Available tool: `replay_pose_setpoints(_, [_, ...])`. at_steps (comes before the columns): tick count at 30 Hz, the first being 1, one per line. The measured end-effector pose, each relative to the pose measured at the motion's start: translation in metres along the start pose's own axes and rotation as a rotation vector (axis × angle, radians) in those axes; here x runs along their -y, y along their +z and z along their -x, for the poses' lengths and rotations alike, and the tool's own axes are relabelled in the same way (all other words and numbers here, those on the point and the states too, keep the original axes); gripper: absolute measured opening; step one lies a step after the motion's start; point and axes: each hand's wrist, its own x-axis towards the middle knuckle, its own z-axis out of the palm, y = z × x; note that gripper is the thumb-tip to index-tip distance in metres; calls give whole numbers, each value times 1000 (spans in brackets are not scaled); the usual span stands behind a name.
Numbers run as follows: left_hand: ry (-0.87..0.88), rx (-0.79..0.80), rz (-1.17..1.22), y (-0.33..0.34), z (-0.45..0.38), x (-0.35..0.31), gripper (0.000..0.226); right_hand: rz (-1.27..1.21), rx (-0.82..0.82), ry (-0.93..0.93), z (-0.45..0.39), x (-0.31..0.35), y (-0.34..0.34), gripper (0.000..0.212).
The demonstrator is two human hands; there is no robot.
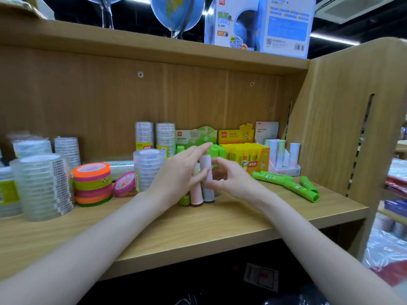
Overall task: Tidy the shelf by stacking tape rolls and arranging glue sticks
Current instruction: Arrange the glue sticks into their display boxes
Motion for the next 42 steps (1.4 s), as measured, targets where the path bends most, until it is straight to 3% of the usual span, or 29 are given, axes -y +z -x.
replay_pose_setpoints(5, [-74, -102, 119, 2, -2, -7, 41, -127, -178, 96, 12, -12, -15, 58])
replay_pose_setpoints(8, [-48, -102, 69, 13, -12, -18, 28, -154, -278, 107, 25, -25, -39, 57])
replay_pose_setpoints(13, [-88, 70, 144, 47, -40, -45, 18, -80, -392, 140, 38, -45, -75, 52])
replay_pose_setpoints(16, [-109, 171, 114, 65, -56, -50, 27, -16, -504, 171, 42, -53, -102, 38])
replay_pose_setpoints(19, [-86, 236, 90, 87, -65, -48, 30, 267, -628, 180, 40, -53, -133, 22])
replay_pose_setpoints(23, [-91, 269, -70, 114, -72, -48, 36, 568, -619, 210, 11, -55, -171, 18])
replay_pose_setpoints(26, [-90, 301, -87, 125, -72, -48, 42, 674, -594, 198, -16, -67, -185, 29])
replay_pose_setpoints(30, [-128, 322, -31, 126, -72, -43, 32, 707, -545, 165, -38, -85, -187, 36])
replay_pose_setpoints(34, [-122, 351, 26, 125, -73, -43, 51, 813, -523, 142, -49, -101, -185, 27])
replay_pose_setpoints(38, [-140, 347, 18, 125, -72, -43, 52, 1014, -482, 161, -53, -105, -178, 25])
replay_pose_setpoints(42, [-149, 348, 30, 125, -72, -42, 42, 1001, -472, 170, -53, -105, -179, 26])
